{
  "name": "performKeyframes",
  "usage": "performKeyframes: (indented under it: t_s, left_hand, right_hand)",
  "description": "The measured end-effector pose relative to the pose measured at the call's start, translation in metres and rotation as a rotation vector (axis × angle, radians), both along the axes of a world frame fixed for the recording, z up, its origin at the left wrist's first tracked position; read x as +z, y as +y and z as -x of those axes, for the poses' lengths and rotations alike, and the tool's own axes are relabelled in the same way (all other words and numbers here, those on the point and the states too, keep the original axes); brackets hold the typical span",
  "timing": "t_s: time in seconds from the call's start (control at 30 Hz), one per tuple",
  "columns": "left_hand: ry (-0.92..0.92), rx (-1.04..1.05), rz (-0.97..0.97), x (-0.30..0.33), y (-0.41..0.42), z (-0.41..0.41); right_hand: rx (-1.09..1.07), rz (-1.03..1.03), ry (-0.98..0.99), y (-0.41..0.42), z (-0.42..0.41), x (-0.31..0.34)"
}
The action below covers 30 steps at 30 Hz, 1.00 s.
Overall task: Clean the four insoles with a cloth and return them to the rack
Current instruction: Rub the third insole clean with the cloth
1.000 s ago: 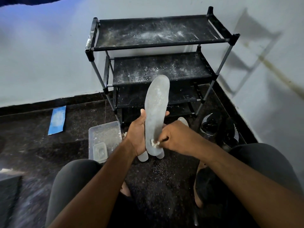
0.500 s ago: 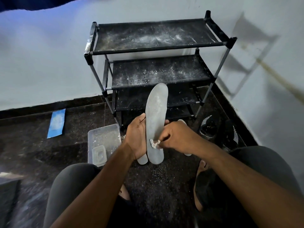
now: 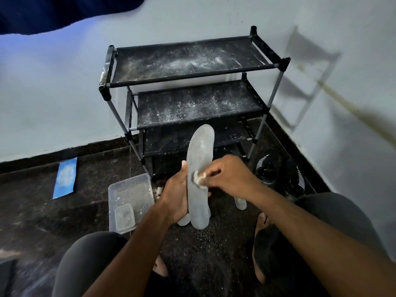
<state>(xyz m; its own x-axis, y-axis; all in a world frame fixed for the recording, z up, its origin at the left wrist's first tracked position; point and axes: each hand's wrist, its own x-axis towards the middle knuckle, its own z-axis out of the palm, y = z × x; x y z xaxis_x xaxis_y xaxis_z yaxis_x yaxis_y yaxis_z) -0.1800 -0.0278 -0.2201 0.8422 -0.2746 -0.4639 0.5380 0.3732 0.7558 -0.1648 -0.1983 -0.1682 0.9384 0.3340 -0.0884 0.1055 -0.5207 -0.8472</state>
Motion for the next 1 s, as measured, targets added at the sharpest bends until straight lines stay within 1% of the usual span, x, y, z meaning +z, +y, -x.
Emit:
performKeyframes:
  t_s: [0.03,0.1,0.13,0.2,0.27,0.3,0.33,0.4,0.43,0.47,0.5,0.53,0.63,0.7,0.73,0.77,0.83,0.9,0.93,0.97,1.0]
  left_hand:
    - [0.000,0.002,-0.005,0.000,-0.001,0.000]
    - [-0.003,-0.003,-0.023,-0.001,-0.002,0.000]
    - [-0.006,-0.006,-0.024,-0.002,-0.002,0.001]
    - [-0.004,-0.009,-0.008,-0.001,-0.003,0.001]
    - [0.001,-0.014,0.009,0.000,-0.003,0.001]
    - [0.004,-0.013,0.020,0.001,-0.003,0.001]
    - [0.005,-0.009,0.028,0.001,-0.003,0.001]
    - [-0.005,-0.004,0.018,0.002,-0.003,0.000]
    - [-0.010,-0.005,0.005,0.002,-0.003,0.001]
    - [-0.010,-0.010,-0.007,0.003,-0.004,0.001]
    - [-0.006,-0.014,-0.015,0.002,-0.004,0.002]
    - [-0.002,-0.020,-0.018,0.002,-0.005,0.003]
    - [0.013,-0.015,-0.004,0.002,-0.005,0.002]
    - [0.026,-0.010,-0.002,0.003,-0.004,0.002]
    - [0.029,-0.008,0.005,0.003,-0.004,0.002]
    - [0.031,-0.005,0.017,0.003,-0.004,0.002]
    - [0.028,0.002,0.022,0.004,-0.004,0.003]
    - [0.018,-0.017,0.004,0.004,-0.005,0.004]
    - [0.019,-0.028,0.001,0.004,-0.006,0.005]
    - [0.019,-0.029,-0.002,0.005,-0.006,0.005]
    - [0.021,-0.028,-0.001,0.005,-0.007,0.005]
  right_hand:
    - [-0.091,0.005,-0.066,-0.004,-0.004,0.002]
    - [-0.194,0.106,-0.196,-0.008,-0.009,-0.002]
    - [-0.186,0.166,-0.203,-0.007,-0.009,-0.005]
    - [-0.074,0.235,-0.116,0.000,-0.002,-0.013]
    - [0.059,0.225,-0.065,0.008,0.007,-0.014]
    - [0.094,0.188,-0.053,0.010,0.010,-0.012]
    - [0.083,0.125,-0.045,0.009,0.010,-0.008]
    - [-0.049,0.028,-0.076,0.004,0.002,-0.002]
    - [-0.129,0.049,-0.138,0.001,-0.004,-0.003]
    - [-0.192,0.118,-0.207,-0.003,-0.009,-0.005]
    - [-0.223,0.185,-0.250,-0.005,-0.012,-0.009]
    - [-0.224,0.228,-0.246,-0.005,-0.012,-0.011]
    - [-0.060,0.236,-0.088,0.002,0.001,-0.015]
    - [0.083,0.253,-0.067,0.007,0.010,-0.012]
    - [0.121,0.213,-0.058,0.007,0.012,-0.009]
    - [0.108,0.135,-0.040,0.006,0.011,-0.005]
    - [-0.055,0.012,-0.055,0.001,0.002,0.001]
    - [-0.234,0.054,-0.172,-0.008,-0.009,-0.001]
    - [-0.274,0.095,-0.218,-0.010,-0.012,-0.004]
    - [-0.267,0.129,-0.224,-0.010,-0.013,-0.009]
    - [-0.215,0.133,-0.187,-0.008,-0.011,-0.012]
